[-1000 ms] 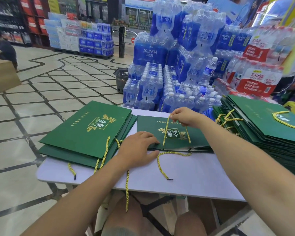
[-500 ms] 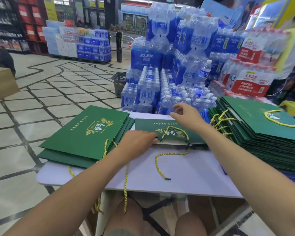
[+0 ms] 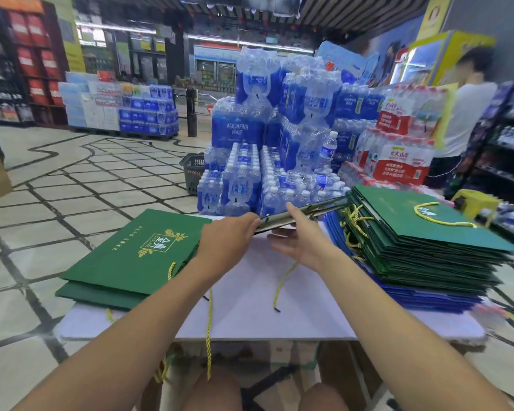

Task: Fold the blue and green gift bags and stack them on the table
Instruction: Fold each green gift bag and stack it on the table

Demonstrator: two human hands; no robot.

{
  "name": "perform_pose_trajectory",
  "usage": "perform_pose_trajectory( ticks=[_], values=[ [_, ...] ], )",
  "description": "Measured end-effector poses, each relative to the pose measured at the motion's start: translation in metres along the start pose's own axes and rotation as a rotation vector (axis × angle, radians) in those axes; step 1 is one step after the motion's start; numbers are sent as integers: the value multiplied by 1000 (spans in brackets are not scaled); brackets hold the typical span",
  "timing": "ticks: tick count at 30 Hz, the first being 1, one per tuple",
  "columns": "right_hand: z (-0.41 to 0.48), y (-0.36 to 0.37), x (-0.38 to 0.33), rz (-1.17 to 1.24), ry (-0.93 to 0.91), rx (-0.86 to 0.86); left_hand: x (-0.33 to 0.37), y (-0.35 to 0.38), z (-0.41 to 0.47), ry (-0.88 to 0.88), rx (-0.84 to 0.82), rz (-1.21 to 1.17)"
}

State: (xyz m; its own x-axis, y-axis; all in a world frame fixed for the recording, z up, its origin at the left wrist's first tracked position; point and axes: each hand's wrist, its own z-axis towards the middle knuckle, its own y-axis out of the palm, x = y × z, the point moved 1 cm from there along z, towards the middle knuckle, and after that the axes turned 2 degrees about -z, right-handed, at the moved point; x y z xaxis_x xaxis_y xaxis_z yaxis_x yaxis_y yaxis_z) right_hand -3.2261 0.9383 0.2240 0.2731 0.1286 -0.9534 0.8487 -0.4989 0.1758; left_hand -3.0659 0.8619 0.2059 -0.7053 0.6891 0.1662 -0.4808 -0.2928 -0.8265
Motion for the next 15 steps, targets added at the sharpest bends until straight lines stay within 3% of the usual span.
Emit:
perform_pose_trajectory(
  ticks=[3, 7, 12, 15],
  values=[
    [2, 13, -17, -89, -76, 74, 3, -5, -4, 14, 34, -3],
    [-4, 13, -46, -410, -281, 169, 4, -13, -4, 101, 8, -122],
    [-8, -2, -72, -1302, -602, 259, -6, -17, 2, 40, 107, -332],
    [1, -11, -53, -1708, -805, 257, -14, -21, 3, -57, 303, -551]
  ],
)
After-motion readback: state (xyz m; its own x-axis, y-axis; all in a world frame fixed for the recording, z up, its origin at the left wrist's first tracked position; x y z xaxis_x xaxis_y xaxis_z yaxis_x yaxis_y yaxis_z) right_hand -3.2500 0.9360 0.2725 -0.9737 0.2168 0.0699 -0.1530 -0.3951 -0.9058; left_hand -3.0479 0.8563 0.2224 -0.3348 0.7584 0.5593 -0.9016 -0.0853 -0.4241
